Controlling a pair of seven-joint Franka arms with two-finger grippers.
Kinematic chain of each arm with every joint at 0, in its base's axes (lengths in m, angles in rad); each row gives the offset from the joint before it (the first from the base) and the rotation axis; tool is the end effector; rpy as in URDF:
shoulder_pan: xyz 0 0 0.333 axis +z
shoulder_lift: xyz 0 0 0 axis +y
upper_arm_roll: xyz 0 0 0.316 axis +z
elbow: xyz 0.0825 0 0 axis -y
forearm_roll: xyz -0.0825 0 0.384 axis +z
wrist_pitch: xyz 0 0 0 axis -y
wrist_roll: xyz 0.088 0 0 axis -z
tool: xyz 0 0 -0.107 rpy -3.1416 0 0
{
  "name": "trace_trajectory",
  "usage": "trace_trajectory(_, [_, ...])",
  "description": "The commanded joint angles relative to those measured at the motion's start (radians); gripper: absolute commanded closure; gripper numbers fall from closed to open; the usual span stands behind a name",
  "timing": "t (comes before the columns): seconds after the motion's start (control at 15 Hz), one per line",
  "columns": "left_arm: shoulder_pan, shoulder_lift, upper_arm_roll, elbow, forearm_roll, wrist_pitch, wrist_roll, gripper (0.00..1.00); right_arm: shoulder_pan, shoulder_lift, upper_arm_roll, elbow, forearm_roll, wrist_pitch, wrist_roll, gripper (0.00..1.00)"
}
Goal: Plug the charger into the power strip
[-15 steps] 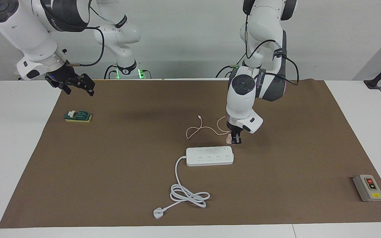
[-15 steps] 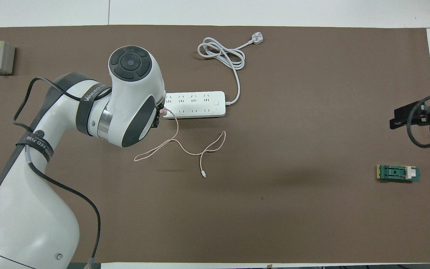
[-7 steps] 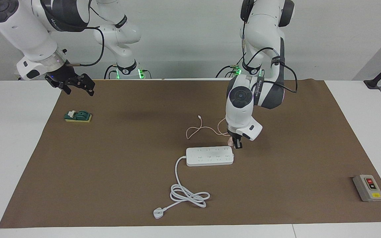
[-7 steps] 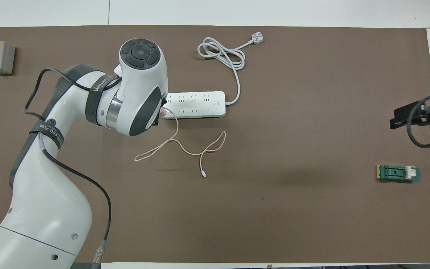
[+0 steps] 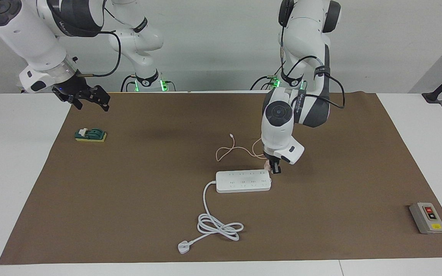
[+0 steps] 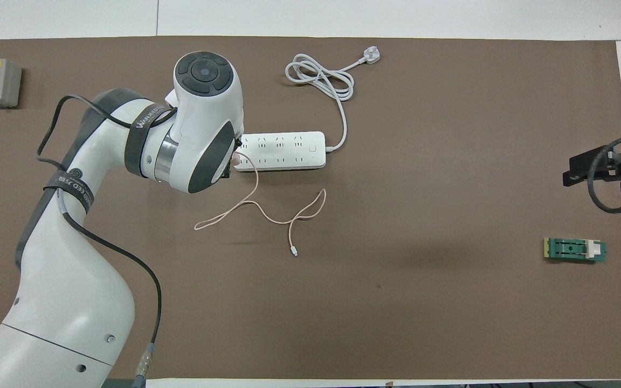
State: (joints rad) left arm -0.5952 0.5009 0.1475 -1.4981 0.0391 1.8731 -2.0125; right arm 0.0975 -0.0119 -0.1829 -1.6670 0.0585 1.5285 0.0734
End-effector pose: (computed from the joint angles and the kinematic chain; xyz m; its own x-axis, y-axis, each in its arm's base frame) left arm 0.6090 -0.3058 0.3722 0.0380 0.9883 0.1479 0.9975 -0.0286 -0.0647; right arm 0.5407 -0.0403 0.5827 0.9793 -0.1545 -0.1305 -0.1623 -0.9854 -0.0510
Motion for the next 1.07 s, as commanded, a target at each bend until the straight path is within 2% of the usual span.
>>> trace_trajectory(0.0, [-0.005, 0.024, 0.003, 0.027, 0.010, 0.003, -0.029, 1.00, -0.013, -0.006, 0.010, 0.006, -0.011, -0.021, -0.021, 0.00])
trace_trajectory(1.0, [-0.014, 0.039, 0.001, 0.026, 0.005, 0.055, -0.038, 1.00, -0.013, -0.006, 0.010, 0.006, -0.012, -0.019, -0.021, 0.00])
